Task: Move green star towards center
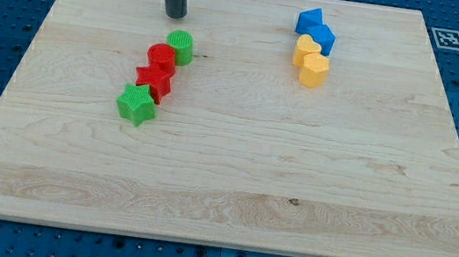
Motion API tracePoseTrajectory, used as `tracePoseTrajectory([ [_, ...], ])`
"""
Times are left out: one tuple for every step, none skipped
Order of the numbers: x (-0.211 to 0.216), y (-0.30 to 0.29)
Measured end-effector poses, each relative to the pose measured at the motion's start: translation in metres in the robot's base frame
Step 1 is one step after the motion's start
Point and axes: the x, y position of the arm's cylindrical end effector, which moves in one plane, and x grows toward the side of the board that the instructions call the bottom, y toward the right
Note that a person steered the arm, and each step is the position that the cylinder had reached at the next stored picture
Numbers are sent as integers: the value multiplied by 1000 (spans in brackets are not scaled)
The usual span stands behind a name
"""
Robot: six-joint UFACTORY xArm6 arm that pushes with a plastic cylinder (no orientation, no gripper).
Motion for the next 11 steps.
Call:
tracePoseTrajectory([
  [2,-44],
  [22,-98],
  [68,-137],
  [139,-139],
  [203,-116],
  [226,-56],
  [224,-44],
  [222,-49],
  [215,-41],
  [215,-22],
  [221,2],
])
